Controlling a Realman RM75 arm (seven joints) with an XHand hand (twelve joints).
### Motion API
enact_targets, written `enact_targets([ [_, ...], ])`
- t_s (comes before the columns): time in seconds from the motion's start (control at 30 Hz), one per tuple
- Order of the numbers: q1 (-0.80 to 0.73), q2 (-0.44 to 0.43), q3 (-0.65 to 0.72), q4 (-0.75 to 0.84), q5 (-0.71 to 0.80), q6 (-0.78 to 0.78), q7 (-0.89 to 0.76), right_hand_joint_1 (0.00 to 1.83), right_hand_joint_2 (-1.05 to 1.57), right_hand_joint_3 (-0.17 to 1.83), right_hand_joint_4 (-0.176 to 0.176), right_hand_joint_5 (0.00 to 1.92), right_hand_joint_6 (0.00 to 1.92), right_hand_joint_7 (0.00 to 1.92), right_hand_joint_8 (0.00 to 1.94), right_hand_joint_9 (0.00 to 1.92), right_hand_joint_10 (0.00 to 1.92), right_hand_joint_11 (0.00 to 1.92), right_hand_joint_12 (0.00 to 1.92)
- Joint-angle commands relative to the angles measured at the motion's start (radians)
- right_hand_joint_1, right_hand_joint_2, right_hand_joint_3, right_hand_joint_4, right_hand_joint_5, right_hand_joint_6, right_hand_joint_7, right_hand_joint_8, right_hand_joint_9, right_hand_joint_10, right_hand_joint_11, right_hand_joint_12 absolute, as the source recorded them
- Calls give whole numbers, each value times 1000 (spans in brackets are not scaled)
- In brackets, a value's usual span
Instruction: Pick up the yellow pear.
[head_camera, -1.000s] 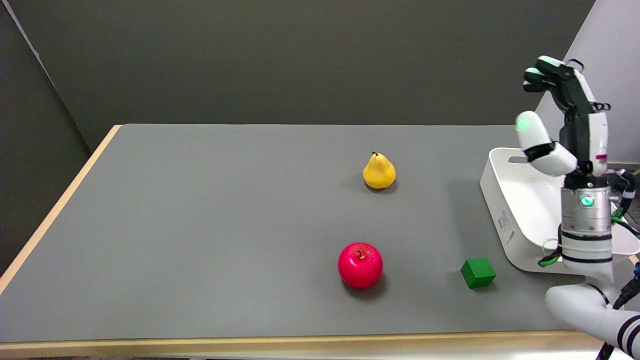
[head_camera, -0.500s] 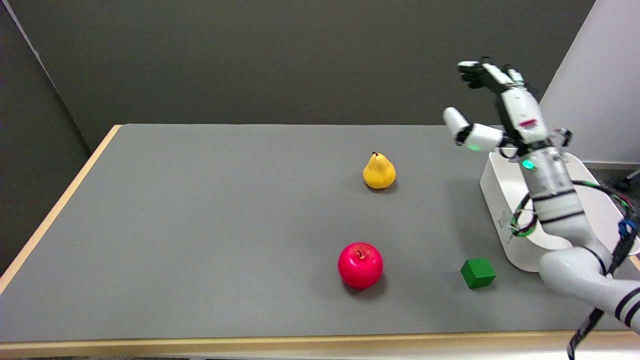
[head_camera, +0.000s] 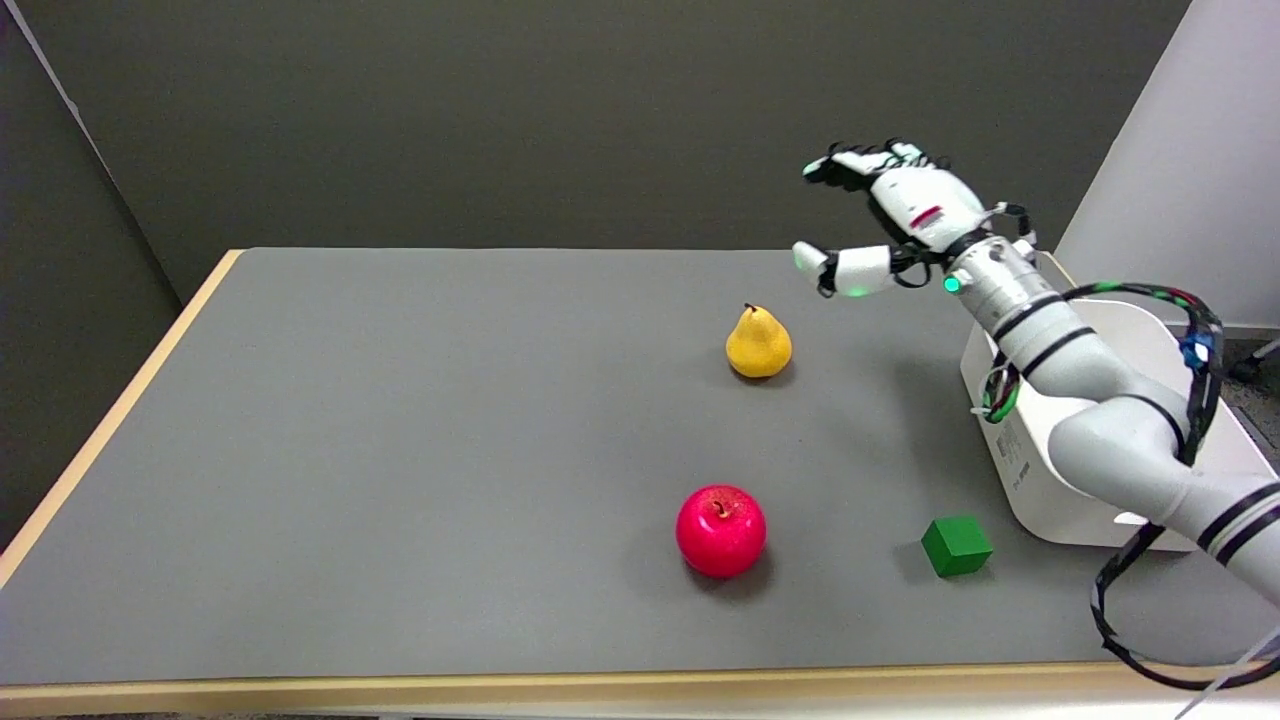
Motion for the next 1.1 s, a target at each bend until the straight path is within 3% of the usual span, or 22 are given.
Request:
enact_targets([
  [0.03,120,58,-136,31,36,-386,-126,381,595,848,33,294,526,380,397,262,838,76,1265],
  [0.33,124,51,-173,11,46,-381,-125,371,596,851,32,293,524,379,392,260,830,87,1270],
  [0.73,219,-22,-276,-115,47,-359,-125,361,592,854,30,286,511,376,384,262,820,97,1277],
  [1.1,275,-63,-319,-215,47,-356,-125,304,516,884,-15,181,406,180,290,104,621,66,1262],
])
